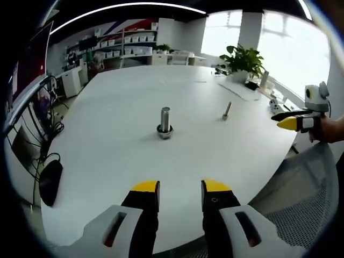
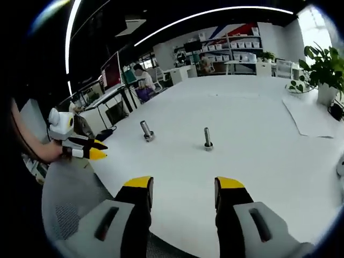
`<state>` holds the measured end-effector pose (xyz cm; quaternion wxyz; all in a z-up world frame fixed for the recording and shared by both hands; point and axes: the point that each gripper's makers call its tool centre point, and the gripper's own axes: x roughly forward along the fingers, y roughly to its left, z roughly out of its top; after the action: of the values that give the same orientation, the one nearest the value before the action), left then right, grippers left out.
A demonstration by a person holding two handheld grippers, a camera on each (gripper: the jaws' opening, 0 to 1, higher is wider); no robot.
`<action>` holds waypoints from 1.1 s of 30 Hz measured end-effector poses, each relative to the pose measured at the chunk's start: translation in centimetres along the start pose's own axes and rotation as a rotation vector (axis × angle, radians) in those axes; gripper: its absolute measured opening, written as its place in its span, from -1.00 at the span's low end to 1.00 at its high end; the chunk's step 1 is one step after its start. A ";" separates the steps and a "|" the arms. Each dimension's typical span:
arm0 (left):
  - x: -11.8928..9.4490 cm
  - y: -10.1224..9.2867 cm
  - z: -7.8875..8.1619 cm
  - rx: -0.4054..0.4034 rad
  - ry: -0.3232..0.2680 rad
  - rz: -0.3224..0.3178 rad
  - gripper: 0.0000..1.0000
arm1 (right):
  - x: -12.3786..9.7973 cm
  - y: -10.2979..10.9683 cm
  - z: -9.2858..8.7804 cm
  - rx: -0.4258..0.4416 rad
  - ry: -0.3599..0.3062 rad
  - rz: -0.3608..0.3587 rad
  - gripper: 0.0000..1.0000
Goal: Place the washer onto the threaded stud by aligning its center hole with the stud, sliding it down to the base, and recovering from edge contact or off-axis alignment until the washer reaches the visible bottom stop.
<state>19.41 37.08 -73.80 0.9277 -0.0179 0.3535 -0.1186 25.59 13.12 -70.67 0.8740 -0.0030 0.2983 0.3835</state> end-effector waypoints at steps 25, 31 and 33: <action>0.0 0.6 -0.2 -0.026 0.009 0.042 -0.36 | 0.9 1.2 -1.9 -0.102 0.059 0.052 -0.13; -0.3 1.0 0.1 -0.046 -0.011 0.057 -0.37 | 0.9 1.5 -2.2 -0.134 0.068 0.058 -0.13; -0.3 1.1 0.2 -0.046 -0.018 0.059 -0.37 | 0.9 1.3 -2.2 -0.140 0.071 0.047 -0.13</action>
<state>19.53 38.19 -73.55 0.9332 -0.0298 0.3483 -0.0831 24.05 14.17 -72.68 0.8512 -0.0709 0.3016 0.4236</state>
